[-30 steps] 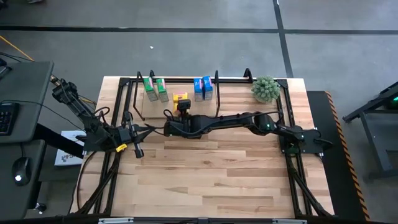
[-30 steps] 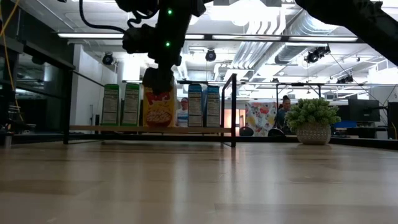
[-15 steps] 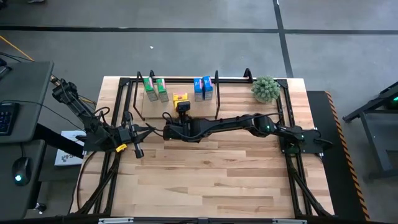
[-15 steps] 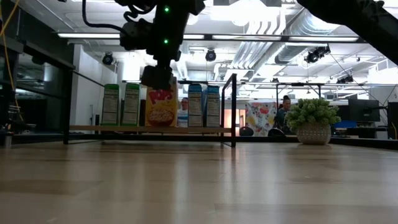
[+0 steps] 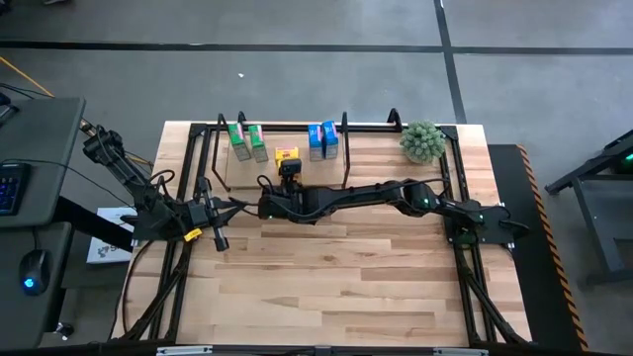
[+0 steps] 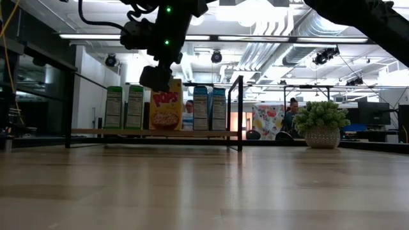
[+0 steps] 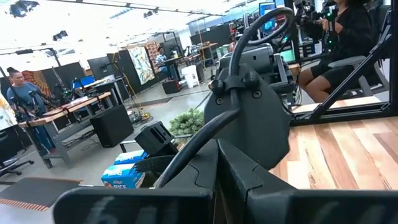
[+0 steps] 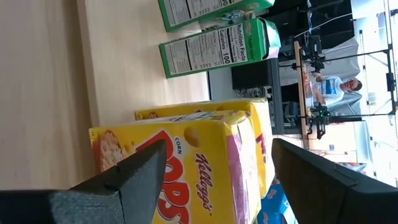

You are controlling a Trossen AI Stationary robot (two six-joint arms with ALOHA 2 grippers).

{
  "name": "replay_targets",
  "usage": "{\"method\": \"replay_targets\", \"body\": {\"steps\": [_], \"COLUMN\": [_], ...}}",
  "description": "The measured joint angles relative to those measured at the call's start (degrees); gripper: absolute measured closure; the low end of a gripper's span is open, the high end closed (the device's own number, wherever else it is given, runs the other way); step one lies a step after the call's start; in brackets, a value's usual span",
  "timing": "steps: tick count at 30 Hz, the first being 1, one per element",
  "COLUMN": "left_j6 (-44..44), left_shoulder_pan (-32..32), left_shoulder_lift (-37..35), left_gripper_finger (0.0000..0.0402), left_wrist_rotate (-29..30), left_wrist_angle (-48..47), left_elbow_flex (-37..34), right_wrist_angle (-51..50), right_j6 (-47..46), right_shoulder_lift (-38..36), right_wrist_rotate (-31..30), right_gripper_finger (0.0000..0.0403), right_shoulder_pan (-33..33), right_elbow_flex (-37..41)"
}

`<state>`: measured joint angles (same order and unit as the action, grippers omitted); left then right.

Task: Stack cereal on shelf
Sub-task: Put the yellow cereal box on the shelf aligned with the yellow cereal box

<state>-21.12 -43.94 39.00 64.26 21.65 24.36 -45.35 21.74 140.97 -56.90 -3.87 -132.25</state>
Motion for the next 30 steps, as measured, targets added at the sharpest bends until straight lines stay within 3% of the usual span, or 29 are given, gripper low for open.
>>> {"method": "replay_targets", "body": {"steps": [15, 30], "left_j6": [0.02, 0.0], "left_shoulder_pan": [0.04, 0.04], "left_shoulder_lift": [0.02, 0.0], "left_gripper_finger": [0.0399, 0.0399], "left_wrist_rotate": [-0.02, -0.03], "left_wrist_angle": [-0.99, -0.75], "left_elbow_flex": [0.0, 0.0], "right_wrist_angle": [-5.27, -3.04], "right_j6": [-0.75, -0.66], "right_shoulder_lift": [0.0, 0.0], "right_wrist_rotate": [1.84, 3.49], "right_gripper_finger": [0.0121, 0.0121], "right_shoulder_pan": [-0.08, 2.73], "right_elbow_flex": [0.0, 0.0]}}
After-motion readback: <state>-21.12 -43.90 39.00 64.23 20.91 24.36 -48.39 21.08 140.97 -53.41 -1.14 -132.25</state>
